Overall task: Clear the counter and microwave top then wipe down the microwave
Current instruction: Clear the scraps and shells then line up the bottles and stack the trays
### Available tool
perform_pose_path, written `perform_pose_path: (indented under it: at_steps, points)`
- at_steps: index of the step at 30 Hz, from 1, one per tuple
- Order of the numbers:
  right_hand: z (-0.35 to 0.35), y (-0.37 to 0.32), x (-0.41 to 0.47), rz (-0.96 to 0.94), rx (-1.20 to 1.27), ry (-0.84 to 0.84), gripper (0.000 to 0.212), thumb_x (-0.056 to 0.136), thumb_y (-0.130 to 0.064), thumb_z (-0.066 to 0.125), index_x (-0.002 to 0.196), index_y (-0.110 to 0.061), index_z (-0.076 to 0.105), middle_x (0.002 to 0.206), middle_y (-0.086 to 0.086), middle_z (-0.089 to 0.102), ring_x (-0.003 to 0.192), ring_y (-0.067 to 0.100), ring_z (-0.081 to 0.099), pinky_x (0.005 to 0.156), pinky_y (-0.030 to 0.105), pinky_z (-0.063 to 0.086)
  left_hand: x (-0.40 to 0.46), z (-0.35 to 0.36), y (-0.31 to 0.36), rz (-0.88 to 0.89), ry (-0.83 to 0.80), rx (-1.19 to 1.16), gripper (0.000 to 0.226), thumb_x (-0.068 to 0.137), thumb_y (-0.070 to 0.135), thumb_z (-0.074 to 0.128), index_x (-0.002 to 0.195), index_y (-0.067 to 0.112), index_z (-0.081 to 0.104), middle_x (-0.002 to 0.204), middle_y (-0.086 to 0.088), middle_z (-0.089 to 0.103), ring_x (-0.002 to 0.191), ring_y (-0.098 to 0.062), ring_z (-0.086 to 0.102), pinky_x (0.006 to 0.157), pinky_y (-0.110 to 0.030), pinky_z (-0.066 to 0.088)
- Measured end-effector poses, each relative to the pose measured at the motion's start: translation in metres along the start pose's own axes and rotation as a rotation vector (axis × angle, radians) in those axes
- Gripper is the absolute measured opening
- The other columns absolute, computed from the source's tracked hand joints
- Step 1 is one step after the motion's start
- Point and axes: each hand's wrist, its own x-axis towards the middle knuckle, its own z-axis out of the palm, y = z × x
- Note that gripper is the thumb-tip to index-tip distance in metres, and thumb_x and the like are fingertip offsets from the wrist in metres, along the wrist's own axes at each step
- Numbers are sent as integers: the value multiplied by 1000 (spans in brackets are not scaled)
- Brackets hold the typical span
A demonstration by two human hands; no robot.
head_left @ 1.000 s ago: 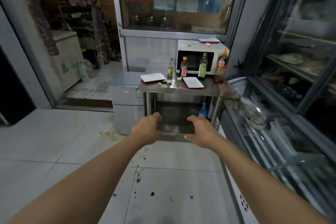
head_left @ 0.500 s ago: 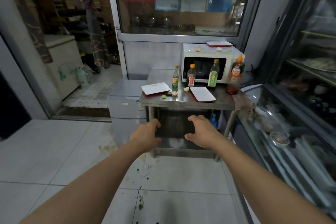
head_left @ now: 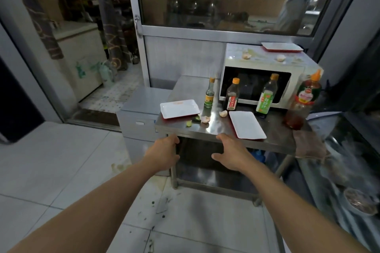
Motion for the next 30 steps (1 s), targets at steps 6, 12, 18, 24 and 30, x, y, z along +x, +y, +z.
perform_pose_path:
  at_steps: [6,12,18,24,30]
  points:
    - [-4,19,61,11,-4,-24,62,87,-33,64,140,-19,35,145,6,39,131,24,39,101,35,39,67,9,-8,-11,-25,5,43,81,25,67,120,22,48,119,-3,59,107,-22,57,92,-39,50]
    - [-4,23,127,63,7,-33,65,85,-33,65,141,-20,35,147,5,37,133,23,37,105,36,37,143,13,-21,35,-30,4,46,82,21,65,124,19,47,124,-3,57,111,-23,56,95,-37,47]
    - [6,24,188,124,6,-37,63,84,-33,65,139,-18,38,143,7,41,128,25,41,104,39,40,215,14,-40,64,-87,12,52,80,18,68,126,21,46,126,-2,55,115,-22,54,96,-38,48]
    - [27,34,234,168,45,-77,49,80,-38,62,123,-21,48,122,5,53,113,27,52,90,41,48,264,34,-55,67,-152,36,51,81,19,68,126,23,45,128,-1,54,114,-21,53,93,-33,48]
    - [40,48,269,215,62,-69,58,84,-28,66,134,-16,40,134,9,46,123,27,43,97,35,41,300,60,-62,70,-137,35,49,83,22,67,127,25,47,128,0,54,117,-21,53,93,-34,46]
